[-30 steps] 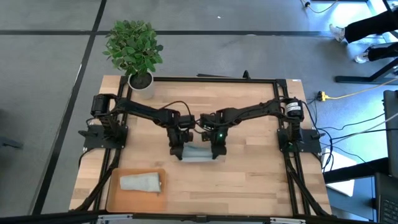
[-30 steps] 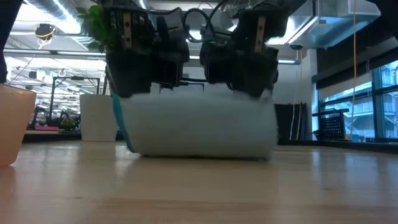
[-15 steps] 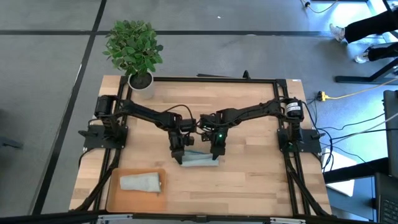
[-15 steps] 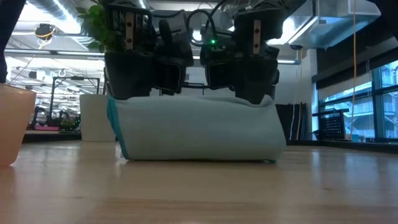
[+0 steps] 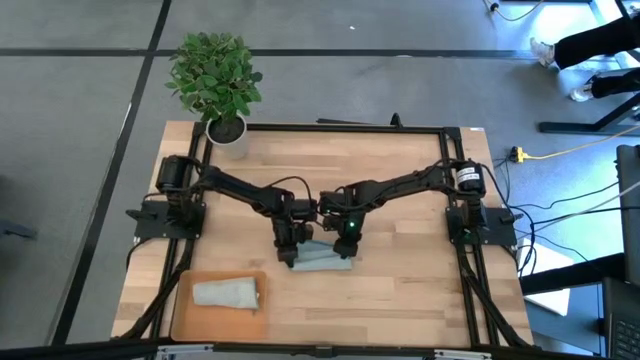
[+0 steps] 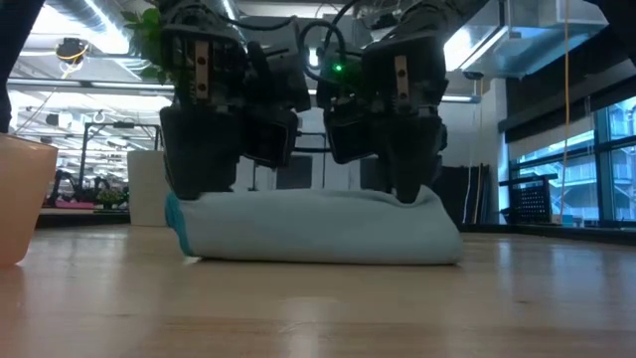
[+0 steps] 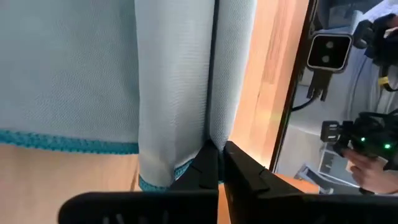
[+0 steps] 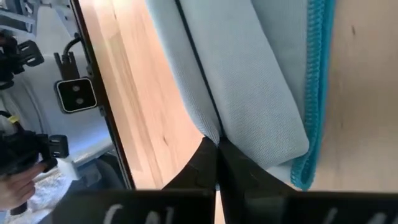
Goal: Roll microfiber towels into tight, uniform cylinder then place into a basket
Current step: Roll the blue microfiber towel
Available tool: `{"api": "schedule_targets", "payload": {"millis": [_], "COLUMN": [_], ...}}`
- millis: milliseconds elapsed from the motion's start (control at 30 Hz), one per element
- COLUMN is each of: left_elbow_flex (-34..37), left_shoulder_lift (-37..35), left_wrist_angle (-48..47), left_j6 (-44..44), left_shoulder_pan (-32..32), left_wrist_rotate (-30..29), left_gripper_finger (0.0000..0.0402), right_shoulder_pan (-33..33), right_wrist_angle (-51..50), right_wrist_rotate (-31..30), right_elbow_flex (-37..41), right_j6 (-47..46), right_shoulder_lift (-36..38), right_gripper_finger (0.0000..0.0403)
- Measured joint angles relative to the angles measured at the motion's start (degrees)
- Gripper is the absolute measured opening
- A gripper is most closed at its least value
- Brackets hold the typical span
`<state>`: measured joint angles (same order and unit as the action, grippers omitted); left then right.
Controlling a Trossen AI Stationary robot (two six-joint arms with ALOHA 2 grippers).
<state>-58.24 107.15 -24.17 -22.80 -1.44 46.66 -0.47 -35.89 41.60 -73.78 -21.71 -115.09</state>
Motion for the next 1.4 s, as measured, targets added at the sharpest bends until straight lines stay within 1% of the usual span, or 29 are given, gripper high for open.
{"api": "schedule_targets", "payload": {"millis": [133, 333, 433, 567, 633, 700, 800, 933, 1000, 1167, 1233, 1267, 1400], "left_elbow_flex": [-0.04, -0.04, -0.04, 0.01, 0.02, -0.04, -0.06, -0.08, -0.06, 0.03, 0.03, 0.05, 0.01], "left_shoulder_lift": [0.27, 0.29, 0.29, 0.34, 0.4, 1.17, 2.56, 4.01, 4.1, 2.94, 2.68, 2.27, 1.47], "left_wrist_angle": [0.83, 1.94, 2.2, 2.38, 2.36, 3.09, 4.56, 6.58, 6.87, 5.8, 5.6, 5.33, 4.99], "left_j6": [-1.22, -4.04, -4.1, -5.44, -5.63, -5.63, -6.3, -7.08, -6.45, -5.15, -4.9, -4.22, -2.58], "left_shoulder_pan": [-0.61, -1.34, -1.54, -1.59, -1.62, -1.69, -1.84, -2.2, -2.3, -1.99, -1.68, -1.53, -1.39], "left_wrist_rotate": [0.58, 3.6, 3.34, 0.13, -0.43, 0.14, 2.99, 4.24, 2.25, -6.11, -6.9, -6.57, 0.29], "left_gripper_finger": [0.0, 0.0, 0.0, 0.0, 0.0, 0.0, 0.0, 0.0, 0.0, 0.0, 0.0, 0.0, 0.0], "right_shoulder_pan": [0.33, 1.74, 2.1, 2.19, 2.21, 2.25, 2.27, 2.46, 2.67, 2.95, 2.95, 2.93, 2.9], "right_wrist_angle": [-0.03, 0.85, 0.93, 0.76, 0.57, 0.45, 0.58, -0.06, -0.15, -0.66, -1.15, -1.36, -1.29], "right_wrist_rotate": [0.92, 6.62, 6.52, 3.03, 1.85, 2.07, 3.89, 4.89, 5.05, 3.77, 2.38, 2.38, 5.84], "right_elbow_flex": [0.07, 0.04, 0.02, 0.02, 0.02, 0.15, 0.2, 0.37, 0.35, 0.11, 0.04, 0.03, -0.07], "right_j6": [-0.57, -0.53, -0.63, -2.06, -2.05, -1.95, -1.59, -1.76, -1.55, -0.73, -0.62, -0.59, 1.07], "right_shoulder_lift": [-0.04, -0.02, -0.02, -0.02, -0.02, -0.03, -0.11, -0.24, -0.22, -0.2, -0.1, -0.07, 0.04], "right_gripper_finger": [0.0002, 0.0002, 0.0002, 0.0003, 0.0002, 0.0002, 0.0002, 0.0002, 0.0002, 0.0002, 0.0002, 0.0002, 0.0003]}}
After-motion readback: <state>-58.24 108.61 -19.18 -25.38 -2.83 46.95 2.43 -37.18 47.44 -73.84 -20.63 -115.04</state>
